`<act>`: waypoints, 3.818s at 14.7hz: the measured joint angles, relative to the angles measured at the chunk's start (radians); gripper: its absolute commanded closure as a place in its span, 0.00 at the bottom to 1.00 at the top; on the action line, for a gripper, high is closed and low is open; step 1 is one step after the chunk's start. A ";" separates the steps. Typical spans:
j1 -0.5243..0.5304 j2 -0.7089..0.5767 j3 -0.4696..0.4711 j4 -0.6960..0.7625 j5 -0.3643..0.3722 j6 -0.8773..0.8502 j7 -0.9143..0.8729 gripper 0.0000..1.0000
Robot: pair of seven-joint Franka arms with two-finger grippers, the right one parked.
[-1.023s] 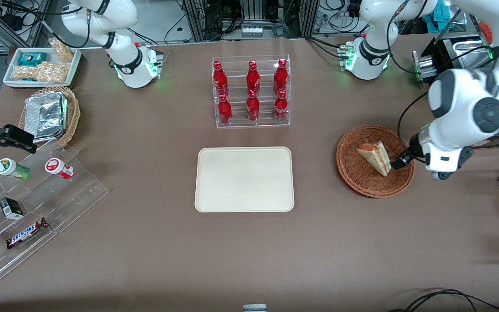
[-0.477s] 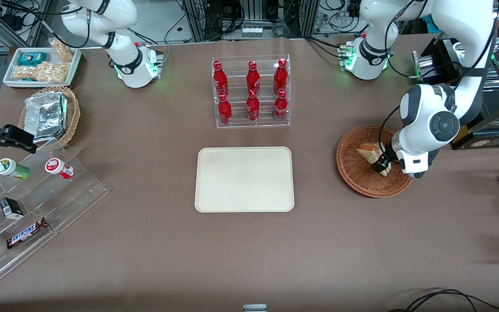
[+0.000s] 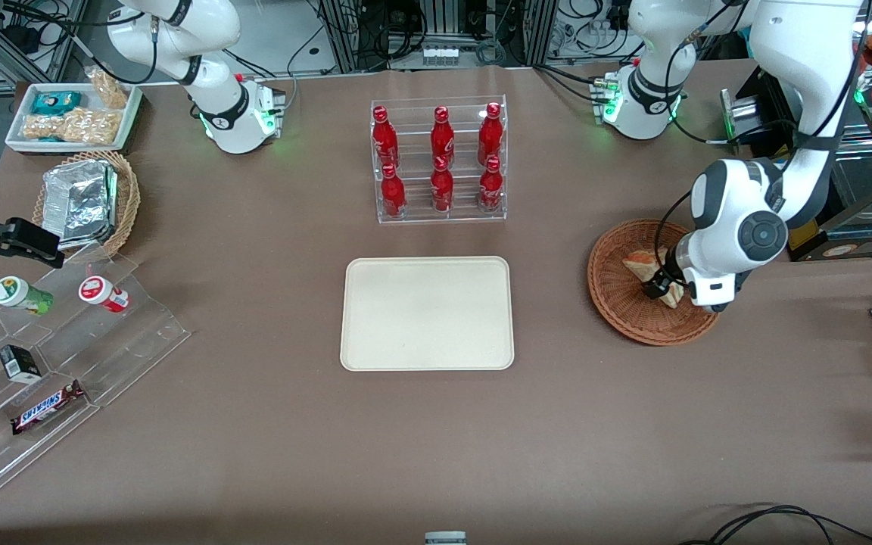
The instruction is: Place sandwich from basket to tray
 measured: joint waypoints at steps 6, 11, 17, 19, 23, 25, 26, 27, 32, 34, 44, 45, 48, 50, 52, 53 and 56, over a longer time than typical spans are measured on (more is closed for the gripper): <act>0.001 0.023 0.001 0.003 0.000 0.000 -0.001 0.93; 0.000 -0.030 -0.001 0.048 0.000 -0.033 0.047 0.93; -0.176 -0.072 -0.020 0.269 0.000 -0.182 0.079 0.91; -0.289 -0.034 -0.025 0.322 0.002 -0.182 0.081 0.90; -0.466 0.137 -0.026 0.492 0.004 -0.179 0.081 0.89; -0.542 0.248 -0.025 0.598 0.004 -0.179 0.076 0.84; -0.576 0.304 -0.024 0.649 0.004 -0.178 0.066 0.84; -0.603 0.357 -0.023 0.700 0.004 -0.177 0.058 0.83; -0.659 0.525 -0.020 0.874 0.004 -0.177 0.046 0.40; -0.673 0.555 -0.020 0.909 0.004 -0.177 0.019 0.21; -0.683 0.537 0.015 0.991 0.114 -0.261 -0.023 0.00; -0.671 0.500 0.026 0.997 0.116 -0.304 -0.023 0.00; -0.580 0.346 0.032 0.972 0.099 -0.440 0.045 0.00; -0.494 0.229 0.035 0.926 0.053 -0.559 0.162 0.00; -0.399 0.134 0.037 0.894 0.042 -0.695 0.281 0.00; -0.349 0.096 0.038 0.884 0.040 -0.757 0.339 0.00; -0.211 0.018 0.041 0.870 0.040 -0.879 0.495 0.00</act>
